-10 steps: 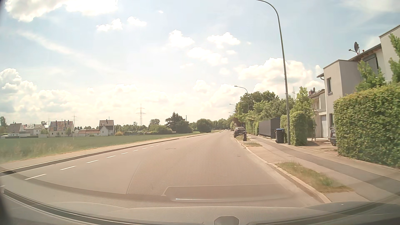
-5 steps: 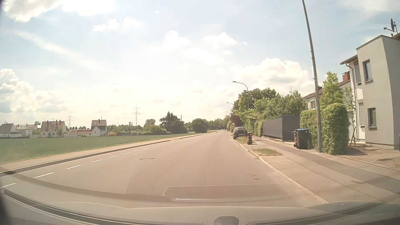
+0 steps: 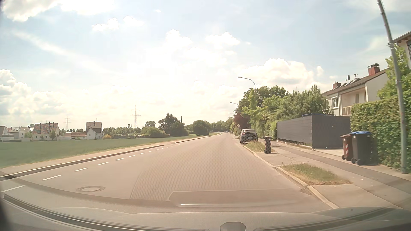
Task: Follow the waypoints while adhering to traffic rules and regulations
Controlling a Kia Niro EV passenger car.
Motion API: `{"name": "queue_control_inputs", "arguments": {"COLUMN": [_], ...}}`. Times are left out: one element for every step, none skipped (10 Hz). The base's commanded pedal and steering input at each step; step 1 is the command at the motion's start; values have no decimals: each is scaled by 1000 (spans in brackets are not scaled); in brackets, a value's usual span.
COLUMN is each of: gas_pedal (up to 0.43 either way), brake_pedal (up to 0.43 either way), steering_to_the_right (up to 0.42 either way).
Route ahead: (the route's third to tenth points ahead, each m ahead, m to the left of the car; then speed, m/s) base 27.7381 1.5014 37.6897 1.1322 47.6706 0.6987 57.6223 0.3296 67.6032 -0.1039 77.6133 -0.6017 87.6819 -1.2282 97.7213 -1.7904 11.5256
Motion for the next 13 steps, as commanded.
{"name": "queue_control_inputs", "arguments": {"gas_pedal": [150, 150, 150, 150, 150, 150, 150, 150, 157, 157, 157, 157, 157], "brake_pedal": [0, 0, 0, 0, 0, 0, 0, 0, 0, 0, 0, 0, 0], "steering_to_the_right": [6, 6, 6, 6, 7, 6, 6, 6, 6, 6, 5, 5, 5]}}
